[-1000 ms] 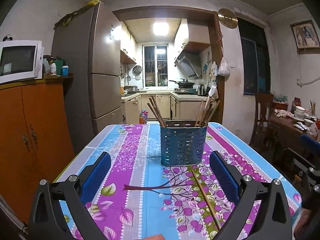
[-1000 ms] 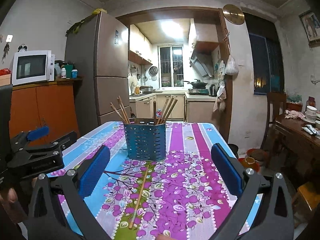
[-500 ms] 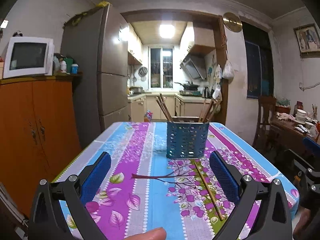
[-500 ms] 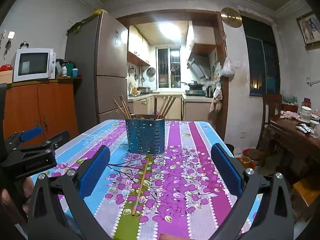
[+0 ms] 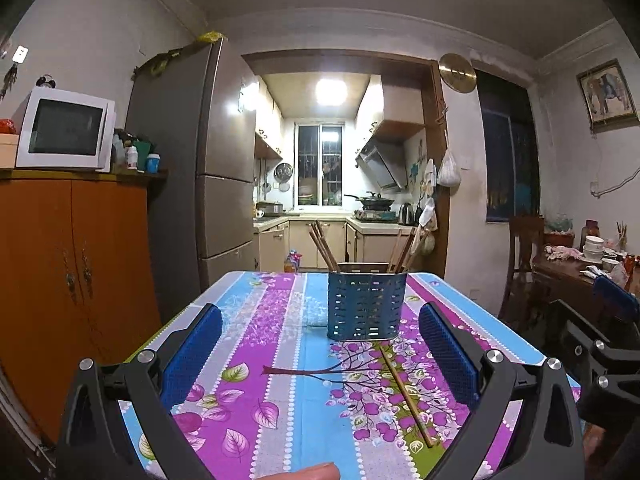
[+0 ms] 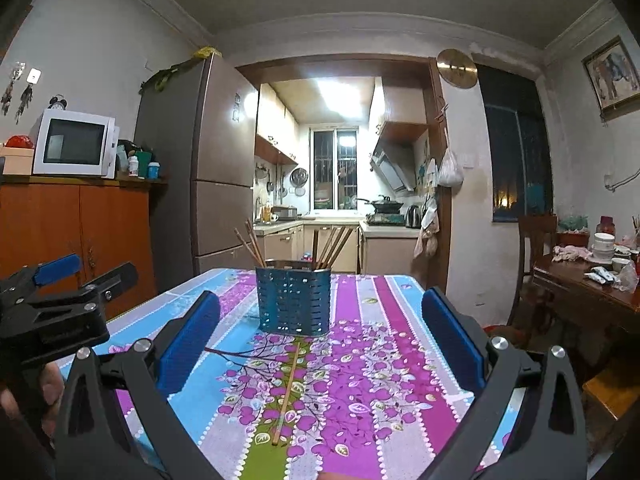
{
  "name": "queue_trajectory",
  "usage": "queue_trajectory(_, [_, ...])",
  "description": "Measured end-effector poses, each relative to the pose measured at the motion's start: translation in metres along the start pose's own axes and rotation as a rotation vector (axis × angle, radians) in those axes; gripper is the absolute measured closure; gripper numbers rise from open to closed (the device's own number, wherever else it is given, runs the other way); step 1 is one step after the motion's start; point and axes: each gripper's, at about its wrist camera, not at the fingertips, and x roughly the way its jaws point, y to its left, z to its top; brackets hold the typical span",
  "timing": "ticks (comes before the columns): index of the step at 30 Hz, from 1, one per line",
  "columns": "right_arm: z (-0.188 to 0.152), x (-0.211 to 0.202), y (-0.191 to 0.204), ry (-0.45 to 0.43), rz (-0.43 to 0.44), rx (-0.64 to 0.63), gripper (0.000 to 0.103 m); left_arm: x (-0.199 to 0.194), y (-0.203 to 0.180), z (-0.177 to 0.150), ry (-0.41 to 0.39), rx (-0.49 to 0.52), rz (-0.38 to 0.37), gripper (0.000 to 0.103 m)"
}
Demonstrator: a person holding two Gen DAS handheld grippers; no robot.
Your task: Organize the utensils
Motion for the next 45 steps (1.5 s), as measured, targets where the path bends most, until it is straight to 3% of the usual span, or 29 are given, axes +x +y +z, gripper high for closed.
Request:
queue_trajectory(15, [0.006,-0.003,-0.014,-0.019,-0.061,-0.035,0.005,-0.007,0.000,-0.004,-0.010,0.005,0.019,0.005])
queue_trajectory(45, [0.011,-0.010,-0.004,-0.016,-0.028,-0.055,0.006,-0.026,-0.004,0.000,-0.066,0.006,0.024,0.005])
